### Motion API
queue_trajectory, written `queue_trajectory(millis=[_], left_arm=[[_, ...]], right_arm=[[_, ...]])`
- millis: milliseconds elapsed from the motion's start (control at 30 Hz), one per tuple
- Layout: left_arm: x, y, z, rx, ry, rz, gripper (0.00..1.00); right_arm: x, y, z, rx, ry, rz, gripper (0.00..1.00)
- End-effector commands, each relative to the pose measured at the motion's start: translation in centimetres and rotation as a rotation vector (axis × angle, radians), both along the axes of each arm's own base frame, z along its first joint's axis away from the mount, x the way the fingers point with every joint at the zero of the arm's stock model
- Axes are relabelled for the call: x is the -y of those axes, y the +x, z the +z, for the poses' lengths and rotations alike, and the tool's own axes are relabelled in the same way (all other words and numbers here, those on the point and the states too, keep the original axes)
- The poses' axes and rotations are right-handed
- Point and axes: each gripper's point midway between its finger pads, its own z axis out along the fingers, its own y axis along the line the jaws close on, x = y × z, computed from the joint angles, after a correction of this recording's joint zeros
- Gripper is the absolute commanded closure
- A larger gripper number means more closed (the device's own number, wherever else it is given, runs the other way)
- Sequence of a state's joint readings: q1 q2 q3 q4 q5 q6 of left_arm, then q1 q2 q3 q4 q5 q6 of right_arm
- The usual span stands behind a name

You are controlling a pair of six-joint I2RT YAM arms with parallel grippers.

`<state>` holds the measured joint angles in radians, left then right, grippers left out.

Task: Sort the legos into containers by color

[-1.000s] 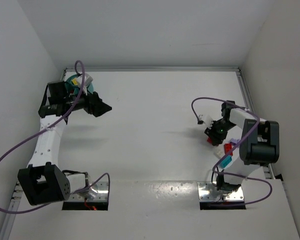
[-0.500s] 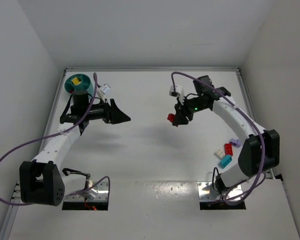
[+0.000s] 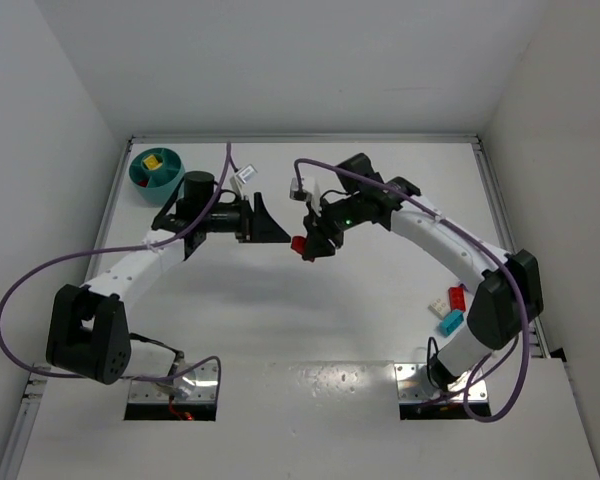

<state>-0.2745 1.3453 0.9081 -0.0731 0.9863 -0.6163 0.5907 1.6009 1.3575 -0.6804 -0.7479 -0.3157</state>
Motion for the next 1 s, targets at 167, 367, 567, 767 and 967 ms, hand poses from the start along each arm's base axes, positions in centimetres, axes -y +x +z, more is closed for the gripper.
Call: queue_trajectory(millis=[167,367,567,767,967], left_arm=[[1.0,0.3,1.9,0.036,-0.036,-0.007,0.20],[1.5,-0.4,1.4,0.016,-0.052,-0.026,0.35],[1.5,-0.8,1.1,0.004,-0.070,-0.029,0.43],[1.7,-1.1,1.2,0.003,-0.093,-0.043,0.53],[1.6,-1.8,0.9,-0.023,-0.113,-0.052,0.72]], right_arm=[[-2.3,1.5,1.1,0.078,0.007,-0.012,0.92],[-3.1,1.8,1.6,0.098,0.003,-0.008,0.92],[-3.7,1.4,1.8,0.106,0.004,0.016,0.92],[-4.3,0.8,1.9,0.144,-0.005,0.055,0.92],[-4.4,0.6,1.6,0.171,-0.032,0.064,0.92]])
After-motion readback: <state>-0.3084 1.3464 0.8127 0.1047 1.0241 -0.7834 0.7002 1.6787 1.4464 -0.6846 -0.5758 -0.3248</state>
